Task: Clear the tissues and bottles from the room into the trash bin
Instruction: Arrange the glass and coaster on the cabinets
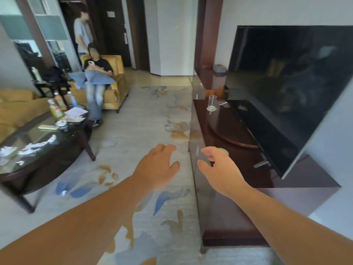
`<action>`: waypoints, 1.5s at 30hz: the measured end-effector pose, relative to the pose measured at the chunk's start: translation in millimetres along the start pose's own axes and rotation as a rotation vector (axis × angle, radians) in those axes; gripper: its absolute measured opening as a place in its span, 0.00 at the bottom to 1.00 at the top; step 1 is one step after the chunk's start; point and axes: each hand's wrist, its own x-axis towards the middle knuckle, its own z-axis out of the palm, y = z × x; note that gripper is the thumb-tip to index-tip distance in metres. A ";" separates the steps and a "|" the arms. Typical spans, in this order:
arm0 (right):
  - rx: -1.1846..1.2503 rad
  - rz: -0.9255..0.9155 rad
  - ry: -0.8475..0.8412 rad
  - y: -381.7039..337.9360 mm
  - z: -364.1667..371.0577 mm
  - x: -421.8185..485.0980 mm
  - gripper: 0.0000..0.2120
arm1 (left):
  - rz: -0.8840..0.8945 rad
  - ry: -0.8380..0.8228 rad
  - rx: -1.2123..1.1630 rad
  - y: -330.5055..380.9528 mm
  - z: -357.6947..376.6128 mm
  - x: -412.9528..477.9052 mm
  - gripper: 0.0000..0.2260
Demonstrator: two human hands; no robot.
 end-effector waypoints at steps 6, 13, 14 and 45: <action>0.018 -0.073 -0.042 -29.1 29.9 13.8 0.21 | -0.066 0.049 0.012 -37.2 -16.9 -12.4 0.22; 0.025 -0.101 -0.046 -65.4 71.9 32.4 0.20 | -0.090 0.079 0.006 -88.4 -32.8 -12.1 0.22; 0.022 -0.098 -0.050 -70.9 77.0 35.4 0.20 | -0.089 0.080 0.002 -96.3 -35.1 -10.9 0.22; -0.083 0.275 0.052 79.9 54.7 198.2 0.20 | 0.171 -0.141 -0.087 -88.5 74.9 227.9 0.21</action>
